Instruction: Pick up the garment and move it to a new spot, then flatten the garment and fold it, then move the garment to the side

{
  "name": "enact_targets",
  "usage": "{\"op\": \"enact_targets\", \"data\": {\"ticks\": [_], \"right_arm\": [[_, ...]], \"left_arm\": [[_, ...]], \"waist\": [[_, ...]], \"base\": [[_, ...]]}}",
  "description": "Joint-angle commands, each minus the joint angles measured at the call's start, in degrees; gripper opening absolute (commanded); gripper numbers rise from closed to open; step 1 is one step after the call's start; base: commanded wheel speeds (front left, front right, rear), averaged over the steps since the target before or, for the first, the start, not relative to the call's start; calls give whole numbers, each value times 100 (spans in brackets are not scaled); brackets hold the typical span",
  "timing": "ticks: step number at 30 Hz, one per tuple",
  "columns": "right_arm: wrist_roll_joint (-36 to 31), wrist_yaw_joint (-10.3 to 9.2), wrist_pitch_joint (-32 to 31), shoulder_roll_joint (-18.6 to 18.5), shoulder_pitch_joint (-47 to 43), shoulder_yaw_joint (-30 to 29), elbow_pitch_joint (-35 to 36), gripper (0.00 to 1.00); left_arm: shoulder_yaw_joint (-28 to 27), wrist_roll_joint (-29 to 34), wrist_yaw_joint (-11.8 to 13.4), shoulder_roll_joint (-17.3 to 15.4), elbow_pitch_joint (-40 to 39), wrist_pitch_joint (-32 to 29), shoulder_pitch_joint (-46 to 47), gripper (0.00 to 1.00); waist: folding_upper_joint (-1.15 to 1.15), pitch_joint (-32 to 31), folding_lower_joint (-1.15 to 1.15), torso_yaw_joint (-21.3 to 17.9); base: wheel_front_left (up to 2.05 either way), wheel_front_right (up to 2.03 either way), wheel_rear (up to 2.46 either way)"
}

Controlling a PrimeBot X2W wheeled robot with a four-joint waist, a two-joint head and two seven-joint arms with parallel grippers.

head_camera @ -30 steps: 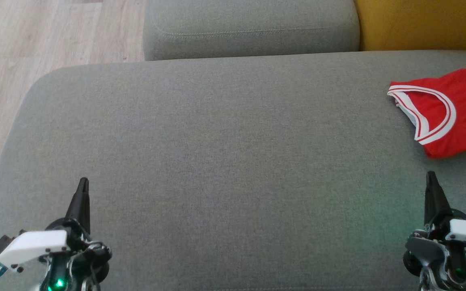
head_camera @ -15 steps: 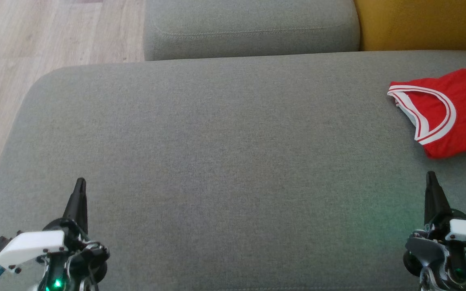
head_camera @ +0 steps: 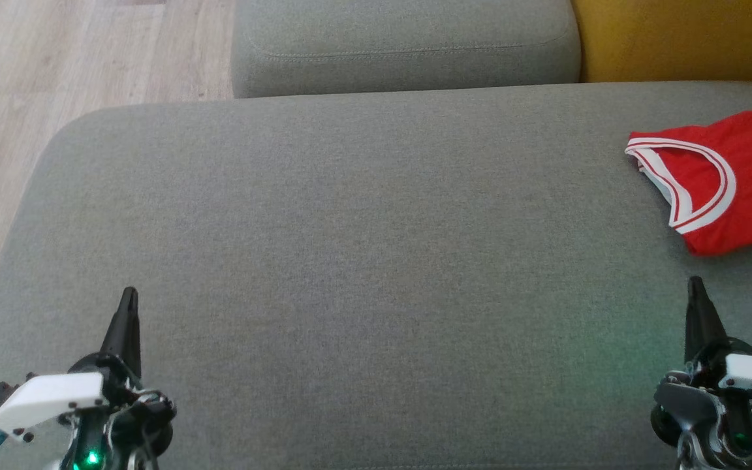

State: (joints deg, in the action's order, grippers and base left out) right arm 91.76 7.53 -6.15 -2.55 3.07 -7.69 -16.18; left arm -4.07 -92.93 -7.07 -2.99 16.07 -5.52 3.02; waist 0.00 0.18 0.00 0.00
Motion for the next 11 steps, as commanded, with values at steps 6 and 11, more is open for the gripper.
{"op": "enact_targets", "data": {"ticks": [6,11], "right_arm": [[41,-4,-34,-32,311,117,215,0],[41,-4,-34,-32,311,117,215,0]], "left_arm": [[-188,29,-42,-32,-204,-51,312,0],[-192,33,-42,-29,-204,-54,312,0]], "waist": [[0,0,0,0],[0,0,0,0]], "base": [[0,0,0],[0,0,0]]}}
